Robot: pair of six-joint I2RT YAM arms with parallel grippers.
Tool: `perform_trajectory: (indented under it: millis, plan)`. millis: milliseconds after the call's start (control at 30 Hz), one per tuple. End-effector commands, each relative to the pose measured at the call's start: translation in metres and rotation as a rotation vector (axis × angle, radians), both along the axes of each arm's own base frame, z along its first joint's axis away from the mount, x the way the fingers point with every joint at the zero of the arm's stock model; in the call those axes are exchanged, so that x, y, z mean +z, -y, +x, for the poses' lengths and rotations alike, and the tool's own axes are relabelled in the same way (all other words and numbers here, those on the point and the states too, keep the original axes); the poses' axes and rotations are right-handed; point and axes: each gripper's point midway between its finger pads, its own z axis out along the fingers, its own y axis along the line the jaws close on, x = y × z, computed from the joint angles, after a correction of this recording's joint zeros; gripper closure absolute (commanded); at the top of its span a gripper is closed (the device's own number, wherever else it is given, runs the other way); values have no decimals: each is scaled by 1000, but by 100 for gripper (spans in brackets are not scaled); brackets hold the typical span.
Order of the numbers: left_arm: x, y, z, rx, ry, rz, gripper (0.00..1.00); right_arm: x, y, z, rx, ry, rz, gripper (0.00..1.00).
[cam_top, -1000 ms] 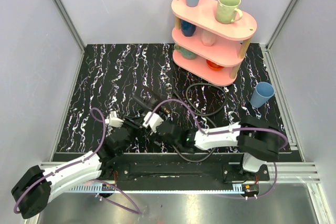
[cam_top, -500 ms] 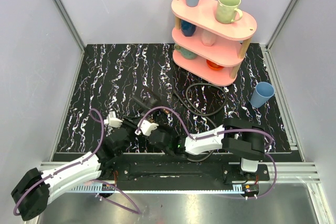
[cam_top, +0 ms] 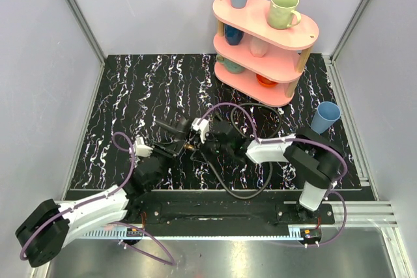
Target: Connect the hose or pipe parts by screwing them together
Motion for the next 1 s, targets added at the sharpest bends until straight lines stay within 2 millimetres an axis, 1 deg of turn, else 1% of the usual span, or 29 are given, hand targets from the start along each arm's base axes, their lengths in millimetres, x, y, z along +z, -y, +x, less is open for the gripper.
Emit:
perform_trajectory:
  millis: [0, 33, 67, 100, 133, 167, 200, 267, 300, 333, 367, 400, 433, 467, 500, 533, 567, 600, 633, 667, 700, 733, 767, 800, 833, 867, 900, 933, 967]
  plan:
    - [-38, -7, -25, -74, 14, 2, 100, 34, -21, -4, 178, -192, 250, 100]
    - [-42, -8, -26, -74, 7, 10, 100, 36, -21, -10, 226, -240, 277, 100]
    - [-41, -8, -26, -71, 11, 5, 100, 29, -22, -10, 239, -280, 286, 100]
    - [-41, -8, -26, -76, 15, 13, 100, 36, -23, -8, 250, -303, 331, 100]
    - [-41, -8, -26, -77, 15, 17, 100, 38, -23, -13, 285, -330, 352, 100]
    - [-41, -8, -26, -77, 16, 18, 100, 33, -23, -13, 287, -351, 357, 100]
    - [-42, -8, -26, -76, 14, 21, 100, 36, -24, -13, 292, -356, 377, 100]
    - [-43, -9, -25, -70, 9, 26, 100, 33, -25, -11, 270, -363, 378, 100]
    - [-43, -10, -25, -65, 8, 25, 100, 32, -24, -9, 254, -362, 370, 96]
    - [-43, -10, -25, -62, 7, 23, 100, 29, -24, -2, 210, -350, 360, 89]
    - [-46, -11, -24, -57, -1, 32, 100, 32, -21, 1, 181, -330, 353, 73]
    - [-45, -11, -24, -55, -3, 34, 100, 27, -16, 4, 147, -319, 325, 64]
    - [-45, -11, -24, -53, -5, 36, 100, 24, -13, 15, 75, -286, 307, 56]
    - [-47, -11, -22, -49, -21, 55, 100, 29, -6, 18, 36, -254, 296, 42]
    - [-48, -11, -22, -50, -28, 66, 100, 20, 1, 19, 6, -243, 248, 39]
    - [-46, -10, -21, -49, -25, 67, 100, 19, 7, 26, -40, -214, 225, 36]
    - [-45, -10, -20, -47, -28, 77, 100, 24, 14, 26, -59, -192, 214, 32]
    - [-44, -10, -20, -47, -28, 78, 100, 18, 21, 25, -76, -182, 170, 24]
    - [-41, -10, -19, -44, -22, 69, 100, 17, 26, 27, -102, -162, 149, 22]
    - [-42, -11, -19, -35, -32, 76, 100, 26, 30, 24, -103, -134, 147, 21]
    - [-41, -12, -18, -32, -30, 74, 100, 21, 36, 22, -112, -116, 99, 20]
    - [-39, -11, -18, -32, -25, 75, 100, 20, 41, 25, -149, -82, 66, 20]
    - [-38, -11, -17, -33, -26, 76, 100, 29, 42, 26, -152, -48, 58, 20]
    - [-37, -10, -17, -35, -27, 77, 100, 24, 43, 16, -129, -23, -1, 20]
    - [-37, -10, -17, -35, -26, 76, 100, 25, 46, 20, -166, 26, -40, 19]
    - [-36, -9, -17, -39, -25, 73, 100, 34, 44, 20, -170, 64, -52, 19]
    - [-37, -9, -17, -40, -30, 75, 100, 31, 41, 7, -144, 84, -99, 18]
    - [-37, -8, -18, -46, -30, 73, 100, 32, 42, 9, -158, 125, -134, 18]
    - [-36, -7, -17, -47, -30, 70, 100, 37, 39, 10, -175, 157, -147, 18]
